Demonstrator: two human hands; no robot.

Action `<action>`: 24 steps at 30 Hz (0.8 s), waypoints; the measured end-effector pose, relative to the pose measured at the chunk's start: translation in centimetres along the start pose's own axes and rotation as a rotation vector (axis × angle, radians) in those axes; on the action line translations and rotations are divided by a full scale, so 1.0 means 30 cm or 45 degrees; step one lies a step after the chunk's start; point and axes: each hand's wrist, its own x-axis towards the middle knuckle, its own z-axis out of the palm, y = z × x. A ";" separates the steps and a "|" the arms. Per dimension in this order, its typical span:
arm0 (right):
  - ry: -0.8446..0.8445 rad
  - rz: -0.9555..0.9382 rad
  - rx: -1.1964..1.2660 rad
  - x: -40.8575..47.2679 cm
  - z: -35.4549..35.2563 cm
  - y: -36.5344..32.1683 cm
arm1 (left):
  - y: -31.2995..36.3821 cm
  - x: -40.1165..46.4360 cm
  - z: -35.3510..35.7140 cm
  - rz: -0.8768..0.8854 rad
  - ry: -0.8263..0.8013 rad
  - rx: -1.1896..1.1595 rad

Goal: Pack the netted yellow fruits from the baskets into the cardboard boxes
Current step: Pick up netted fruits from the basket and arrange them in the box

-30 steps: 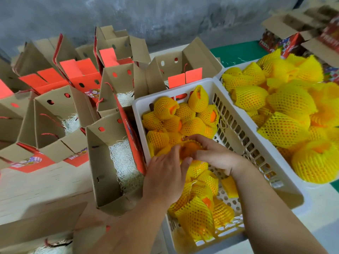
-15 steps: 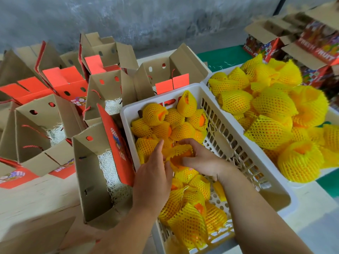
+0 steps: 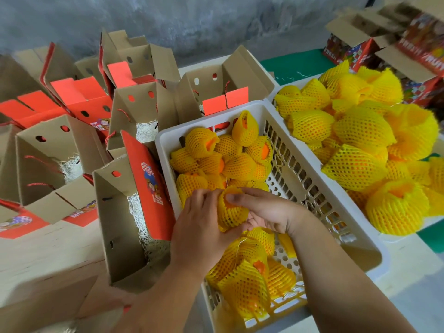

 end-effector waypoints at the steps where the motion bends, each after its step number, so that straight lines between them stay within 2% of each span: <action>1: -0.040 0.021 -0.021 0.000 0.001 0.004 | 0.003 0.001 0.000 -0.009 0.005 -0.007; 3: 0.002 0.036 -0.128 0.005 0.000 0.006 | 0.005 0.000 -0.001 -0.039 0.008 -0.034; 4: 0.155 0.000 -0.206 0.012 -0.010 0.005 | 0.006 -0.002 -0.001 -0.053 0.015 -0.048; 7: 1.015 -0.144 -0.511 0.028 -0.092 0.012 | 0.006 -0.003 -0.004 -0.055 0.025 -0.041; 8: 1.147 -0.036 -0.752 0.031 -0.122 0.025 | 0.008 -0.003 -0.006 -0.052 0.019 -0.034; 9: 1.092 0.158 -1.000 0.035 -0.137 0.049 | 0.010 -0.002 -0.009 -0.053 0.008 -0.030; 10: 0.922 0.353 -1.157 0.042 -0.136 0.082 | 0.014 -0.001 -0.012 -0.058 -0.005 -0.029; 12: 0.625 0.628 -1.155 0.072 -0.099 0.143 | 0.019 0.002 -0.019 -0.082 -0.032 -0.039; 13: 0.604 0.667 -1.117 0.087 -0.088 0.165 | 0.020 0.002 -0.021 -0.097 -0.043 -0.052; 14: 0.667 0.633 -1.131 0.098 -0.087 0.174 | 0.021 0.001 -0.021 -0.111 -0.049 -0.062; 16: 0.907 0.410 -1.132 0.110 -0.106 0.172 | 0.023 -0.001 -0.023 -0.117 -0.058 -0.075; 19: 1.078 0.113 -0.694 0.133 -0.106 0.168 | 0.030 -0.001 -0.036 -0.087 -0.056 -0.115; 21: 1.130 0.126 -0.662 0.152 -0.101 0.185 | 0.034 0.000 -0.042 -0.057 -0.052 -0.118; 24: 1.107 0.373 -0.728 0.160 -0.123 0.215 | 0.037 -0.002 -0.041 -0.092 -0.044 -0.161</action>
